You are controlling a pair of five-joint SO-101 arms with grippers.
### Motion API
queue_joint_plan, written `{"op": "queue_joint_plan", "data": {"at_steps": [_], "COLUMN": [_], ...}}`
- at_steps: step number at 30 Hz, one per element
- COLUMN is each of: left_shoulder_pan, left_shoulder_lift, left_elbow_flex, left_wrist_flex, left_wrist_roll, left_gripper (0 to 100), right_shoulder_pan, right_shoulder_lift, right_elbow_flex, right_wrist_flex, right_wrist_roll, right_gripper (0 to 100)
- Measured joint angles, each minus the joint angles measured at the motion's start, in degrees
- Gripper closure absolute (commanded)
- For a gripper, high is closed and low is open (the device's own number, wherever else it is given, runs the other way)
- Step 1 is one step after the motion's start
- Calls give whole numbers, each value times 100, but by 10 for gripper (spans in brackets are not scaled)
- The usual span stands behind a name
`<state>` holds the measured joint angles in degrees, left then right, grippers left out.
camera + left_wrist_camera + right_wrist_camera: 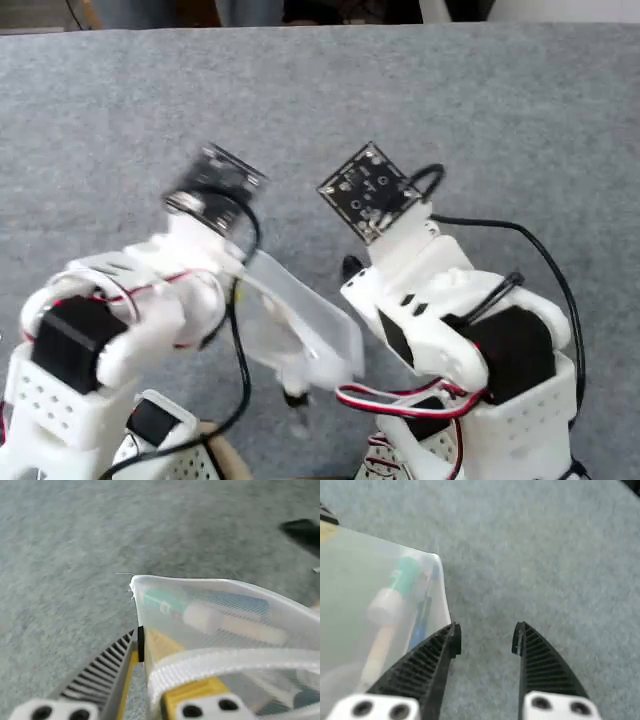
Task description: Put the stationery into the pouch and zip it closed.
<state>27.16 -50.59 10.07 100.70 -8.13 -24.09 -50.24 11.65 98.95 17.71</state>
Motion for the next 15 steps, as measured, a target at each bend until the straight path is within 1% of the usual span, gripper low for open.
{"op": "queue_joint_plan", "data": {"at_steps": [4, 6, 11, 15], "left_shoulder_pan": [721, 949, 1029, 1020], "left_shoulder_lift": [9, 9, 9, 9], "left_elbow_flex": [0, 0, 0, 0], "left_wrist_flex": [0, 0, 0, 0], "left_wrist_roll": [-387, -475, -501, -501], "left_gripper": [971, 971, 971, 971], "right_shoulder_pan": [0, 0, -44, -633], "right_shoulder_lift": [-9, -9, 0, -9], "right_elbow_flex": [0, -26, -747, -1169], "right_wrist_flex": [149, 167, 167, 193], "right_wrist_roll": [9, 9, -352, -686], "right_gripper": [818, 818, 818, 818]}}
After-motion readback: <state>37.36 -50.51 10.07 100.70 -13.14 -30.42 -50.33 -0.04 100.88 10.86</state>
